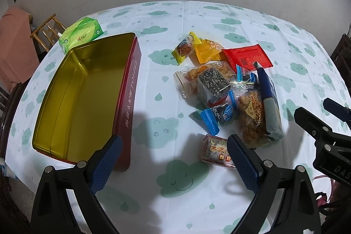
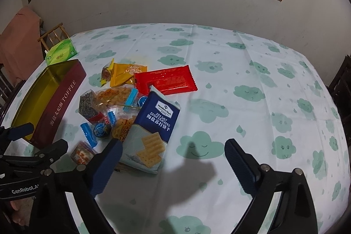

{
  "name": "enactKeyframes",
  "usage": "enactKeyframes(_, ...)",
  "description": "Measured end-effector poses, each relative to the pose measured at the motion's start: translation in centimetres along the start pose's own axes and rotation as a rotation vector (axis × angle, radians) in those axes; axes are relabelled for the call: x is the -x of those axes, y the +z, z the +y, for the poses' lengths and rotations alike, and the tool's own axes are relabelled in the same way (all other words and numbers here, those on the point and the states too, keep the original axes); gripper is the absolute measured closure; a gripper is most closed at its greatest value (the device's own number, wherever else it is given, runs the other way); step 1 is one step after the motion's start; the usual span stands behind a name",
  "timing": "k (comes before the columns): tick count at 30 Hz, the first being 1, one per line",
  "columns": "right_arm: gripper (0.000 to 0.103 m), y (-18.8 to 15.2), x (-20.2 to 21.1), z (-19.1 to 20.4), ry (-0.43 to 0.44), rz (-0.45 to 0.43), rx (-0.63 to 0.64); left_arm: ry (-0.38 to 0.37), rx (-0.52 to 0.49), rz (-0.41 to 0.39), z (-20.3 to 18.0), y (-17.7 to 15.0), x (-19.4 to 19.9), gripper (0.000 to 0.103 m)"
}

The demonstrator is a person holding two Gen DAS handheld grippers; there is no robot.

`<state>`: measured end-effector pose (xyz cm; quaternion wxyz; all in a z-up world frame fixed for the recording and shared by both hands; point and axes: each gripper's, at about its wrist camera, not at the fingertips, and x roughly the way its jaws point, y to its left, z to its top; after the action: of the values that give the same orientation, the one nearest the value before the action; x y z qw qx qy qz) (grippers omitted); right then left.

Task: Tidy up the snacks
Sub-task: 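Grasp the blue soda crackers pack with the right tool while the left tool approaches the sesame cake box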

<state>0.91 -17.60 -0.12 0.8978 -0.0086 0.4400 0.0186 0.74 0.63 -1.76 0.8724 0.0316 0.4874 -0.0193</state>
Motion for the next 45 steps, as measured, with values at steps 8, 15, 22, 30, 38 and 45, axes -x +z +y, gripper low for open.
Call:
enactKeyframes(8,0.016,0.1,-0.4,-0.4,0.033,0.018,-0.003,-0.003,-0.001,0.006,-0.1,0.0,-0.4,0.013)
enactKeyframes(15,0.028,0.2,-1.0,-0.2,0.064,0.032,-0.003,-0.006,-0.003,0.012,0.0,0.1,-0.6,0.016)
enactKeyframes(22,0.039,0.3,-1.7,-0.2,0.105,0.053,-0.017,-0.013,-0.002,0.013,-0.1,0.3,-0.9,0.021)
enactKeyframes(30,0.049,0.9,-3.6,-0.7,0.169,0.099,-0.075,-0.035,0.0,0.007,0.1,0.6,-1.0,0.024)
enactKeyframes(38,0.049,1.8,-5.8,-0.3,0.188,0.123,-0.1,-0.054,-0.011,0.002,0.0,0.8,-1.1,0.024)
enactKeyframes(45,0.049,1.6,-6.8,-1.0,0.185,0.123,-0.112,-0.063,-0.026,0.001,-0.5,0.9,-1.2,0.024)
